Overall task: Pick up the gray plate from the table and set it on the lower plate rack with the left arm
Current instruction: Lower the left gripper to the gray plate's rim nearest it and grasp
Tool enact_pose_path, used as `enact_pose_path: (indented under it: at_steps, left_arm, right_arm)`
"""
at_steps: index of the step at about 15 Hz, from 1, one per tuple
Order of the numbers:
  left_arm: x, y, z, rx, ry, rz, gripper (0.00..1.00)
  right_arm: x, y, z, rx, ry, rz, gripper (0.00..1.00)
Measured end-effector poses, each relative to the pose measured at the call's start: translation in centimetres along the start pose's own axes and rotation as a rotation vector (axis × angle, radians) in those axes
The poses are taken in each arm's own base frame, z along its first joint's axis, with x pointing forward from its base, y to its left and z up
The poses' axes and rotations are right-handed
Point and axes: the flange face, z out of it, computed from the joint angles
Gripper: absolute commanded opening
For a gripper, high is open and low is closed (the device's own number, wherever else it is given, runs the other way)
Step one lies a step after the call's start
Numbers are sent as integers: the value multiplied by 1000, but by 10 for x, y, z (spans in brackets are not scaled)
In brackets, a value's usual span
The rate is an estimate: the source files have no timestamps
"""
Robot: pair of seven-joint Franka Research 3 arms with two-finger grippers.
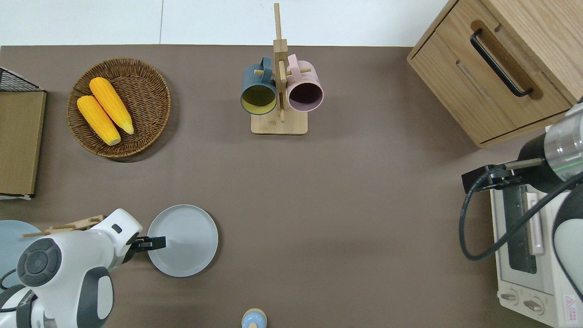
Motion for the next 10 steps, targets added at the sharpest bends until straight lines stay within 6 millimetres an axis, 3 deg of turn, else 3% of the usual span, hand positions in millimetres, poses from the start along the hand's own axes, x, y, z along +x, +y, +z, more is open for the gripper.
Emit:
enact_pose_path:
  at_steps: [3, 8, 9, 10]
  left_arm:
    - [1, 3, 5, -2, -2, 0, 745]
    - [1, 3, 7, -3, -4, -1, 113]
    - [1, 3, 7, -3, -3, -1, 21]
    - [1, 3, 7, -3, -3, -1, 0]
  right_arm:
    - [0, 0, 0, 0, 0, 0, 983]
    - [0, 0, 0, 0, 0, 0, 983]
    - [0, 0, 0, 0, 0, 0, 983]
    - [0, 0, 0, 0, 0, 0, 983]
